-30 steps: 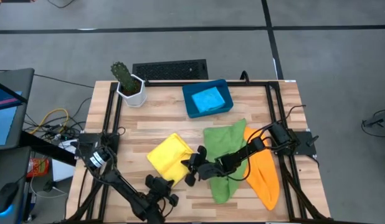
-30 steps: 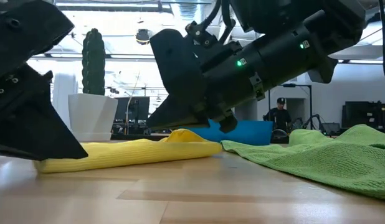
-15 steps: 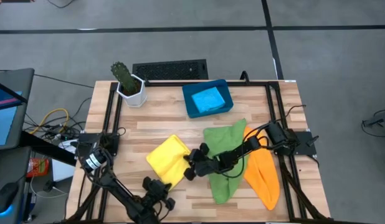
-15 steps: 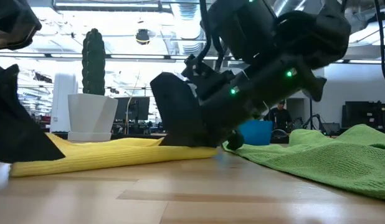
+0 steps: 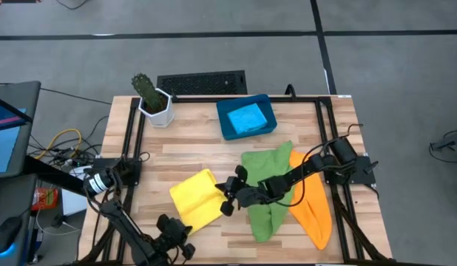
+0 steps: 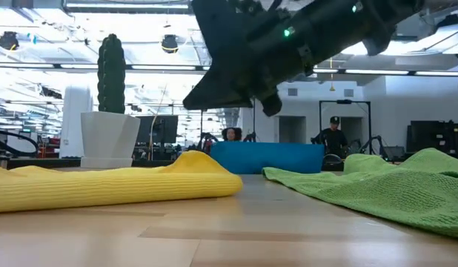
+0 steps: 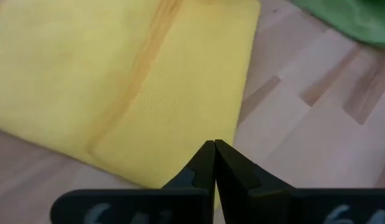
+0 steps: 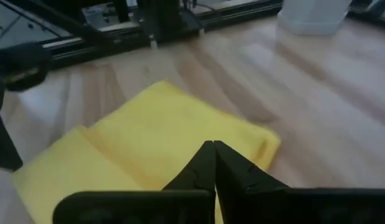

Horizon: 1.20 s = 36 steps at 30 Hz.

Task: Fold microfiber towels
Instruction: Fold the yellow microfiber cloth

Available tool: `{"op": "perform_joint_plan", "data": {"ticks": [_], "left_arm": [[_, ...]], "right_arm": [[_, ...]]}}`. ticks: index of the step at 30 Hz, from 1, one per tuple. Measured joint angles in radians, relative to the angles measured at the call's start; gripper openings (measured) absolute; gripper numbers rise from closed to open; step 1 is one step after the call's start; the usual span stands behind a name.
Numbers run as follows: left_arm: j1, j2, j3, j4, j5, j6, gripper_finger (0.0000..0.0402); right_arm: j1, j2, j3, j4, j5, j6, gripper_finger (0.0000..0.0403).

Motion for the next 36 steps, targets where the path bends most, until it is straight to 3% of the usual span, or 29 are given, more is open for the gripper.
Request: {"op": "perform_joint_plan", "data": {"ticks": [8, 12, 17, 22, 27, 31, 36], "left_arm": [[-0.038, -0.002, -0.008, -0.047, -0.067, -0.070, 0.0000], [-0.026, 0.000, -0.052, -0.039, -0.137, -0.099, 0.0000], [0.009, 0.000, -0.174, 0.043, -0.081, -0.139, 0.0000], [-0.016, -0.008, -0.234, 0.030, -0.019, -0.309, 0.0000], [-0.050, -0.046, -0.203, -0.001, -0.001, -0.307, 0.0000], [-0.055, -0.183, -0.182, -0.094, -0.084, -0.331, 0.0000], [-0.044, -0.362, -0.180, -0.296, -0.126, -0.313, 0.0012]], "right_arm": [[0.008, 0.139, -0.009, 0.202, -0.099, 0.075, 0.0017], [0.009, 0.217, -0.007, 0.202, -0.106, 0.174, 0.0022], [0.007, 0.234, -0.003, 0.211, -0.093, 0.229, 0.0017], [0.007, 0.147, -0.012, 0.163, -0.131, 0.156, 0.0022], [-0.008, -0.017, -0.006, 0.114, -0.128, 0.066, 0.0026], [-0.056, -0.116, -0.008, -0.023, -0.148, 0.125, 0.0037], [-0.143, -0.161, -0.003, -0.086, -0.295, 0.152, 0.0094]]}}
